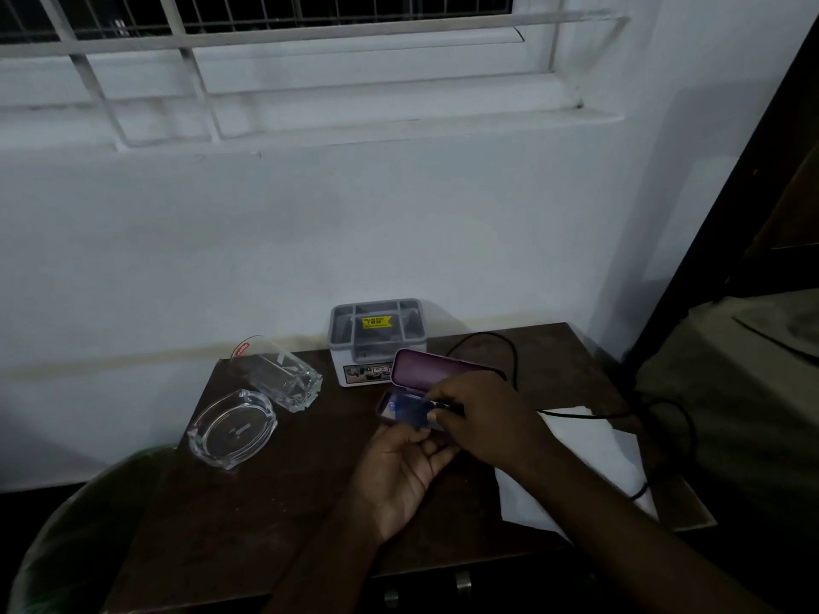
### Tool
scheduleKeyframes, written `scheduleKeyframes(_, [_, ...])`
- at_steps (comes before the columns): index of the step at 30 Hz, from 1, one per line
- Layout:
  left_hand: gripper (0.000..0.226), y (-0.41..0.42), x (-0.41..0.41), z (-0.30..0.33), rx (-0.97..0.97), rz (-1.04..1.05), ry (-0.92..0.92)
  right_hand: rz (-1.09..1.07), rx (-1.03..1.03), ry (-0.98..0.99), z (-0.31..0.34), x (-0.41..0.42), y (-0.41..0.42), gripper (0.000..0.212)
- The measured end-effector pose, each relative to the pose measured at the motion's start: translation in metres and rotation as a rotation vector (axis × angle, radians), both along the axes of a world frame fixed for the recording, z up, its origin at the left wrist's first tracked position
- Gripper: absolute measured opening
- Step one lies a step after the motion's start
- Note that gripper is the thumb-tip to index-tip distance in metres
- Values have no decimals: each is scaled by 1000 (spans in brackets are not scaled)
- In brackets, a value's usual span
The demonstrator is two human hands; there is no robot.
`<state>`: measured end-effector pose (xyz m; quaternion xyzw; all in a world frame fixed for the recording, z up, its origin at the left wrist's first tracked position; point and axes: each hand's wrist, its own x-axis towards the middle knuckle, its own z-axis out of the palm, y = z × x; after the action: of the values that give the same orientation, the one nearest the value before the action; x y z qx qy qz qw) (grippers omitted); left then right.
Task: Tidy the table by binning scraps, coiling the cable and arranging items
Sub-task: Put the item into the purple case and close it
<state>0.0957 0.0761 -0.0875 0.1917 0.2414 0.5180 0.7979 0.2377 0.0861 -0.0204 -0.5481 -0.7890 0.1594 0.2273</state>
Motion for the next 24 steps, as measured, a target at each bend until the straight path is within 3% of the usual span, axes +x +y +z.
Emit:
scheduleKeyframes(4, [48, 1, 0, 0, -22, 0, -10, 46, 26, -29, 2, 1, -2, 32])
scheduleKeyframes(8, [47, 0, 0, 2, -23, -16, -26, -162, 320, -86, 22, 18, 8, 30])
scheduleKeyframes(13, [49, -1, 0, 1, -19, -21, -25, -153, -15, -90, 30, 32, 21, 33])
scheduleKeyframes(19, [56, 0, -2, 0, -5, -21, -48, -103, -72, 285, 24, 24, 12, 11])
scheduleKeyframes(24, [52, -1, -3, 5, -8, -2, -75, 22, -117, 284, 9, 21, 7, 9])
